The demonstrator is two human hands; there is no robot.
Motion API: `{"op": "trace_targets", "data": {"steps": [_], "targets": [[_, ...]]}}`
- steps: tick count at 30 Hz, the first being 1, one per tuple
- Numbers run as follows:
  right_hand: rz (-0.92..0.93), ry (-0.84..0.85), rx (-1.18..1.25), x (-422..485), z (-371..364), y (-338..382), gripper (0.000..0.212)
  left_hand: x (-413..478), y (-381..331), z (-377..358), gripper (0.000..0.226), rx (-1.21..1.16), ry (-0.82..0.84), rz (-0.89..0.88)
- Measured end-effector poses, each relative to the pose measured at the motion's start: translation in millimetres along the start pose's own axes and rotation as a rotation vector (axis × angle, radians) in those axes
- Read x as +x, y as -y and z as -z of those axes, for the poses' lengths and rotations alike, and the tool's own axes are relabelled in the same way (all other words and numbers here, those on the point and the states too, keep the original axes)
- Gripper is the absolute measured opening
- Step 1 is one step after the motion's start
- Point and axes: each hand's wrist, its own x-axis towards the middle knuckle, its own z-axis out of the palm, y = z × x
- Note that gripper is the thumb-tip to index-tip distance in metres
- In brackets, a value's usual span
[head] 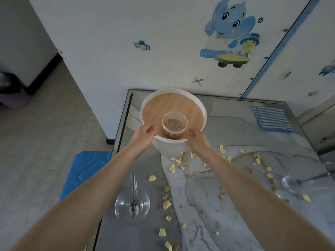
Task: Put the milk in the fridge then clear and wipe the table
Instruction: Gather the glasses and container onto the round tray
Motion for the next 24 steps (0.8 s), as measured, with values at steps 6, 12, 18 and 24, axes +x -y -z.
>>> {"op": "trace_targets", "data": {"steps": [6, 12, 18, 24], "targets": [[-0.034, 0.054, 0.062, -65, -15, -2, 0.041, -72, 1, 17, 0.032, 0.155, -0.045, -0.088], [-0.037, 0.083, 0.049, -122, -49, -26, 0.026, -137, 47, 31, 0.035, 0.201, -0.223, 0.07], [-0.076, 0.226, -0.027, -149, -94, -46, 0.014, -175, 103, 32, 0.031, 0.167, -0.221, 0.336], [-0.194, 0.257, 0.033, -158, -123, -59, 0.032, -188, 118, 29, 0.013, 0.055, -0.172, 0.341]]}}
